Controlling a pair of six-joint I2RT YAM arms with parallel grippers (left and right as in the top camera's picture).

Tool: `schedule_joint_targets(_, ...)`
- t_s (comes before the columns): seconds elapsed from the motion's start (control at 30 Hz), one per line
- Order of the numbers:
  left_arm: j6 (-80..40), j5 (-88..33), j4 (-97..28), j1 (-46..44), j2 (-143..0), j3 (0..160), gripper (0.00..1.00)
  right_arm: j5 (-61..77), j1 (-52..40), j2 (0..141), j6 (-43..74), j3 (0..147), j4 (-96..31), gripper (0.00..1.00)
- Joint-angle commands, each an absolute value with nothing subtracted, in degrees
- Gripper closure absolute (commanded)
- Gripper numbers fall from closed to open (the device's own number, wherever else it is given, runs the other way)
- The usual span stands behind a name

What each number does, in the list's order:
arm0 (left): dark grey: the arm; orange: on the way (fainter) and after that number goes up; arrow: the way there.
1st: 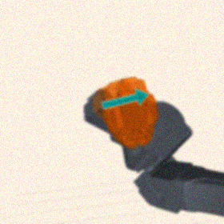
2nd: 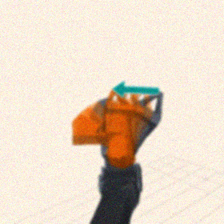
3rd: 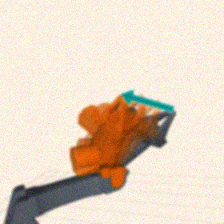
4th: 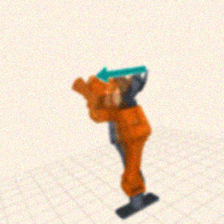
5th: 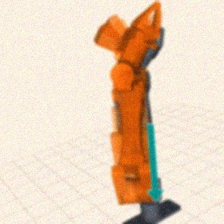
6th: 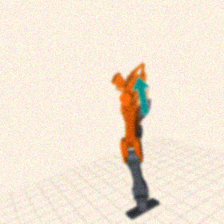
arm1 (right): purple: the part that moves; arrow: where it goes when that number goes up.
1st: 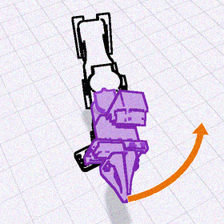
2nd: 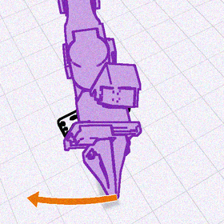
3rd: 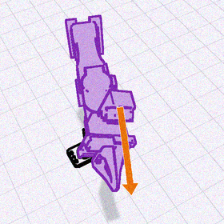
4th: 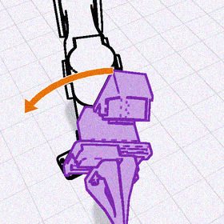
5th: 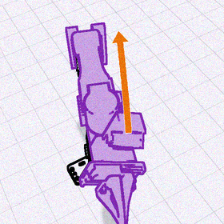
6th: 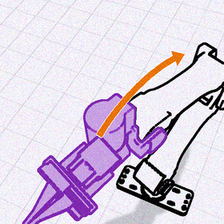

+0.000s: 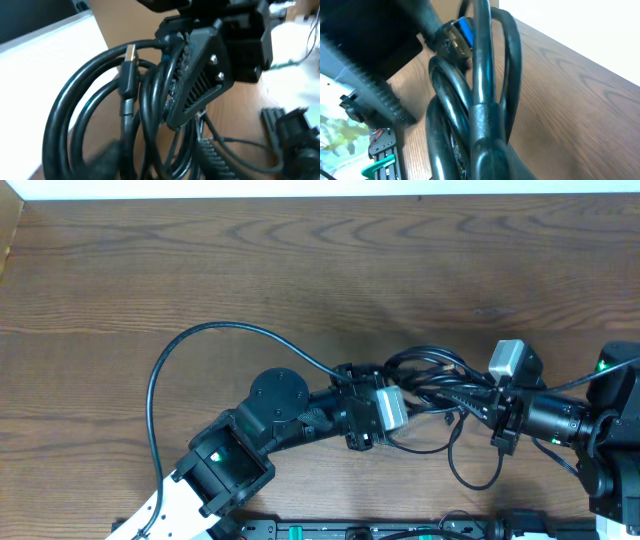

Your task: Untangle cables

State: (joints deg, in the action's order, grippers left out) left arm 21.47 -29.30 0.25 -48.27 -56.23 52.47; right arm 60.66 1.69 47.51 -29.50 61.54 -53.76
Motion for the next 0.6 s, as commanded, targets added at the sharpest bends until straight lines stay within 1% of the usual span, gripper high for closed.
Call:
schedule_joint_targets(0.0,20.2,-29.3,0.5,-48.3,-55.7,53.1,0.92,63.7,1.8,47.0,-30.5,62.1,-53.4,0.99)
schedule_joint_targets(0.17,18.0,-27.7,0.0,-48.3,-55.7,53.1,0.92,59.0,1.8,47.0,-30.2,62.1,-53.6,0.99)
schedule_joint_targets(0.4,10.2,-13.7,-2.8,-48.3,-54.8,53.1,0.93,49.8,1.8,47.0,-25.2,62.1,-53.6,0.99)
schedule_joint_targets(0.57,4.8,-5.6,-7.9,-48.3,-53.2,53.1,0.92,49.6,1.8,47.0,-25.1,62.1,-53.3,0.99)
